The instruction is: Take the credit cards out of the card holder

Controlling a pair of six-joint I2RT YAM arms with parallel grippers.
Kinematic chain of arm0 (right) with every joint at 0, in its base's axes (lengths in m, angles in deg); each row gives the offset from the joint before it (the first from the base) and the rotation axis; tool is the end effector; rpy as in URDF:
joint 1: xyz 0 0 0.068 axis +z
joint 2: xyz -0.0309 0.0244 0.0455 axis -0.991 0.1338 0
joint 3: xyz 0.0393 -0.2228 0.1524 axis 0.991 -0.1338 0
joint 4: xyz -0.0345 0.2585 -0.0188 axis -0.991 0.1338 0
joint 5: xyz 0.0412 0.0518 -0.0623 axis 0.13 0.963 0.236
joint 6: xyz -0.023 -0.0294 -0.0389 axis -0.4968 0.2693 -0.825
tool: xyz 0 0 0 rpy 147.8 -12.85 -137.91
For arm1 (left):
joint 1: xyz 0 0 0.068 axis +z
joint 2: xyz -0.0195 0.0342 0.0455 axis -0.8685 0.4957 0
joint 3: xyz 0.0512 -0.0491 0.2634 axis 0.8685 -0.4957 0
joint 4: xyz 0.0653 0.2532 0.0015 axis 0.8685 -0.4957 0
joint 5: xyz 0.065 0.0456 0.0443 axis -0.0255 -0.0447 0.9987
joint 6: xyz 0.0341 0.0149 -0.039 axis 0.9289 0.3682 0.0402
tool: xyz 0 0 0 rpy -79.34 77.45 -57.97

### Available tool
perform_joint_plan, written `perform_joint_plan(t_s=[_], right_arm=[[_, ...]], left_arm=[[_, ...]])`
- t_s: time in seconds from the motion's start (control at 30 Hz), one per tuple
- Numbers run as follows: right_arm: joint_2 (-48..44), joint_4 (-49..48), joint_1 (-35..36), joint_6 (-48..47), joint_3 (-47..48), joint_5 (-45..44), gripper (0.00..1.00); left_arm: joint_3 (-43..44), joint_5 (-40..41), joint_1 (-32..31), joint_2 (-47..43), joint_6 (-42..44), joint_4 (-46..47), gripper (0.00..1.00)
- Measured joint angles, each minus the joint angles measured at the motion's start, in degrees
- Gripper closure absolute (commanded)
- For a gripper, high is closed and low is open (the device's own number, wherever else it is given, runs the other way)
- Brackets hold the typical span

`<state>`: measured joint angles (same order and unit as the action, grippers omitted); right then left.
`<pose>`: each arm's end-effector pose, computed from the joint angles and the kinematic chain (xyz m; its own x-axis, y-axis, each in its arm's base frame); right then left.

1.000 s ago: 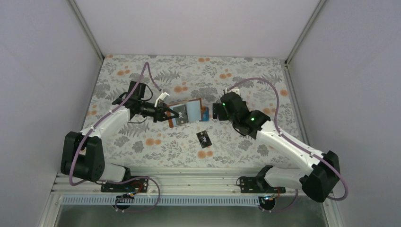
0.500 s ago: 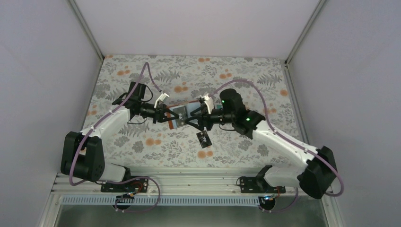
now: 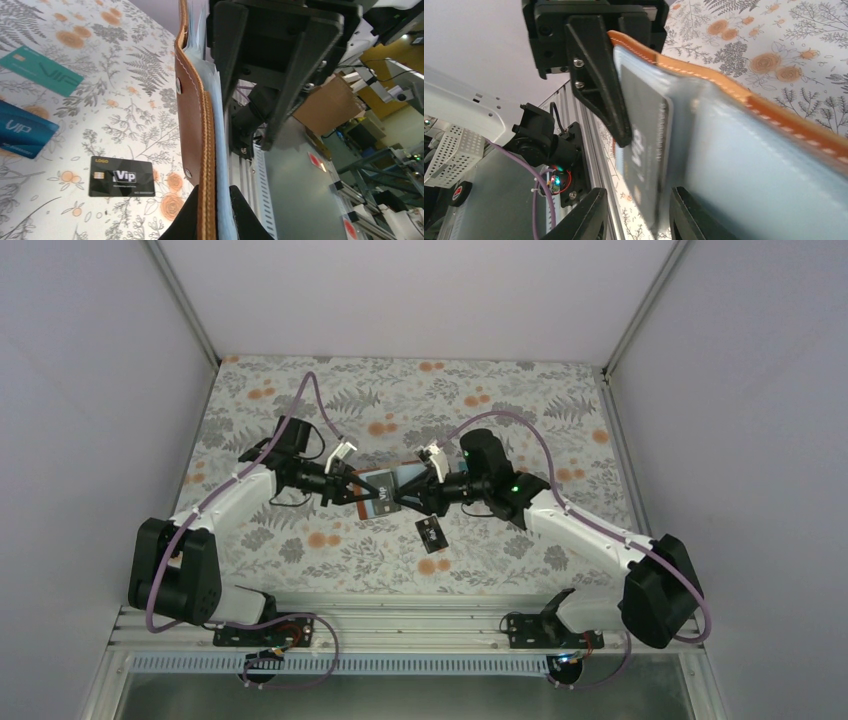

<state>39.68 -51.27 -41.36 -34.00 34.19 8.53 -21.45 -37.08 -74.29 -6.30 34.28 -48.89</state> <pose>0.2017 0.2056 0.2743 -0.5935 -0.2735 -0.7569 -0.8018 0.2828 0.5265 0.2419 -0.0959 0.2365 -0.6209 0.2423 -0.7455 0.7748 0.0457 -0.6305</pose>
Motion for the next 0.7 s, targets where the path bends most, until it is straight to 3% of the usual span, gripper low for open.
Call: perform_joint_plan(t_s=[0.2,0.43,0.53,0.7], right_arm=[[0.2,-0.5,-0.7,-0.1,-0.3,1.8,0.80],[0.9,-2.0,-0.8,-0.3,-0.4,6.4,0.83],[1.7,-2.2,-0.8,-0.4,-0.5,7.7,0.96],[1.9,-2.5,-0.9,-0.1,-0.5,7.6,0.96]], left_arm=[[0.0,-2.2,-0.5,0.0,3.1,-3.0,0.98],[0.1,-3.4,-0.7,0.0,4.4,-4.2,0.98],[0.1,-3.4,-0.8,0.0,4.5,-4.5,0.98],[0.1,-3.7,-0.9,0.0,4.5,-4.4,0.95]])
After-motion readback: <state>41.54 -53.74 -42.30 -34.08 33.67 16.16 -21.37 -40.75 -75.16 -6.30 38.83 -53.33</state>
